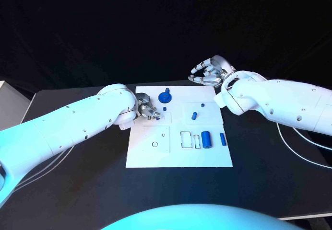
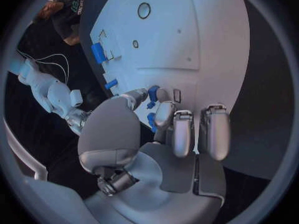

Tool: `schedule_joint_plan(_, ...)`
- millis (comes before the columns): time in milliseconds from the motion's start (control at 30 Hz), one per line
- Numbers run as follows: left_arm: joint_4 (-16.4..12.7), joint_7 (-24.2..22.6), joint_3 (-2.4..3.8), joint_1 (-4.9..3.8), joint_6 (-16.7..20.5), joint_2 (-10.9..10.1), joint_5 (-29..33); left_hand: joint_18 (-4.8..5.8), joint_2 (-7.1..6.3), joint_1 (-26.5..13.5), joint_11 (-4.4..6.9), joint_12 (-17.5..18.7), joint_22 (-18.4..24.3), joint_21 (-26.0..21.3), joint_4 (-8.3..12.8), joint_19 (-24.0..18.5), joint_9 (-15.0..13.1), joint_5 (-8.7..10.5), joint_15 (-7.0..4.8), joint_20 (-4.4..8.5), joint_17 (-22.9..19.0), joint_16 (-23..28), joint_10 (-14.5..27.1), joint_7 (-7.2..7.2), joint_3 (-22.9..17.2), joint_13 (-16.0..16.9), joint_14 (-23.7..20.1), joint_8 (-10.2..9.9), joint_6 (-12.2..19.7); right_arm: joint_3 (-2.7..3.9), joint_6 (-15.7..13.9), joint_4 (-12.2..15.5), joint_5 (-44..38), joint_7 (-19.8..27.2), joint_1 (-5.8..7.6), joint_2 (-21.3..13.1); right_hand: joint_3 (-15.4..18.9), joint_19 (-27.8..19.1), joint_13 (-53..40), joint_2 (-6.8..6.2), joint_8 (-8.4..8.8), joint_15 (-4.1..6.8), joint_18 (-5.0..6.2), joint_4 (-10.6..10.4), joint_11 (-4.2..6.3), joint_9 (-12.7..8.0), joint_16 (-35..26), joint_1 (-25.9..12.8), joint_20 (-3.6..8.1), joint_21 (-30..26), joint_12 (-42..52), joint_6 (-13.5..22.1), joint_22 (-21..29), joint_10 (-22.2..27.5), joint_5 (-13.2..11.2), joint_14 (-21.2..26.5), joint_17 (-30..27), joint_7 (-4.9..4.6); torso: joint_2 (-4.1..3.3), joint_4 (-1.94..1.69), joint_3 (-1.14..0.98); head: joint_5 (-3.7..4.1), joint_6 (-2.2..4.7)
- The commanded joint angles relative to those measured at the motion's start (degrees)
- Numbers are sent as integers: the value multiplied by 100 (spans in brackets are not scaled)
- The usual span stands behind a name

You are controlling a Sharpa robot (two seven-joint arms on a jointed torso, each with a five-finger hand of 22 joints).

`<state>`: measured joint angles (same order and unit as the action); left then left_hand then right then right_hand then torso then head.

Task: Assemble the parts on the task board

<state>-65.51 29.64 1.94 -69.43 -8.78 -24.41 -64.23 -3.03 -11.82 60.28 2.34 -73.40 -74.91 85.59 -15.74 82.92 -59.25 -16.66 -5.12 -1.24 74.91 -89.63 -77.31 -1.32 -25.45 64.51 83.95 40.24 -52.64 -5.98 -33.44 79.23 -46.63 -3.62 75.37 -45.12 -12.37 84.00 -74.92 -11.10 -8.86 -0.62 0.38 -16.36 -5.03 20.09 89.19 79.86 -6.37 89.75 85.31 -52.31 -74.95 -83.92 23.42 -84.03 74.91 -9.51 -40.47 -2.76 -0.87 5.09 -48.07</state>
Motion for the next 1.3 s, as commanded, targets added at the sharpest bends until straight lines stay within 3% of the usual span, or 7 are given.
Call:
schedule_joint_plan(33,-64,1,19,2,50,-33,0,68,-60,19,-17,-30,-498,-35,0,38,-8,38,-5,-12,1509,-37,13,-27,49,0,605,-21,-7,2,35,3,-49,41,1,1,-25,600,-1134,-8,-18,39,-38,3,42,6,-10,-33,36,25,25,31,-1505,-180,22,-548,1312,5,4,-3,1,5,8)
schedule_joint_plan(233,-146,-24,127,3,150,-98,171,54,-94,41,-32,25,-440,-66,-74,-1,-21,110,4,-16,1509,-37,68,-47,188,-76,605,-68,39,2,34,-4,-49,45,0,12,-40,600,-1130,-11,-21,39,-38,1,42,6,-12,-48,37,25,22,36,-1505,-177,23,-547,1308,5,0,3,-5,-15,30)
schedule_joint_plan(633,-238,-88,441,2,264,-222,732,-10,-26,42,-169,301,-161,-225,-93,-202,131,241,120,-98,1355,56,397,-201,485,-459,554,-418,289,2,31,-10,-49,45,-2,13,-40,600,-1130,-11,-21,39,-38,1,42,6,-12,-48,37,25,22,36,-1505,-177,23,-547,1308,5,2,-5,-7,-6,66)
schedule_joint_plan(700,-227,-94,490,1,274,-244,750,-19,8,87,-194,324,-121,-249,-91,-232,178,236,143,-117,1333,69,438,-230,515,-496,545,-495,325,2,31,-9,-49,45,-2,10,-40,600,-1130,-11,-21,39,-38,1,42,6,-12,-48,37,25,22,36,-1505,-177,23,-547,1308,5,2,-5,-8,-4,77)
schedule_joint_plan(833,-157,-124,624,-1,282,-285,778,-86,208,595,-336,672,168,-423,-61,-448,495,138,264,-218,1104,212,883,-389,357,-1005,453,-921,551,2,29,-7,-49,44,-3,2,-51,600,-1132,-13,-23,40,-38,4,43,7,-12,-50,37,25,24,38,-1505,-180,24,-547,1308,5,1,-5,-10,-6,96)
schedule_joint_plan(1000,52,-194,801,-12,316,-273,779,-125,204,843,-404,889,333,-527,-57,-573,658,111,329,-284,957,302,1179,-470,233,-1340,387,-1084,604,2,26,2,-49,42,-2,-13,-51,600,-1132,-13,-23,40,-38,4,43,7,-12,-50,37,25,24,38,-1505,-180,24,-547,1308,5,-13,-2,-10,-7,147)
schedule_joint_plan(1300,563,-330,891,-72,403,-138,507,-141,143,873,-480,992,404,-578,-80,-629,807,120,395,-338,904,332,1343,-557,215,-1525,359,-1240,703,3,18,29,-64,43,-1,-43,-51,600,-1132,-13,-23,40,-38,4,43,7,-12,-50,37,25,24,38,-1505,-180,24,-547,1308,5,-43,13,-15,-54,286)
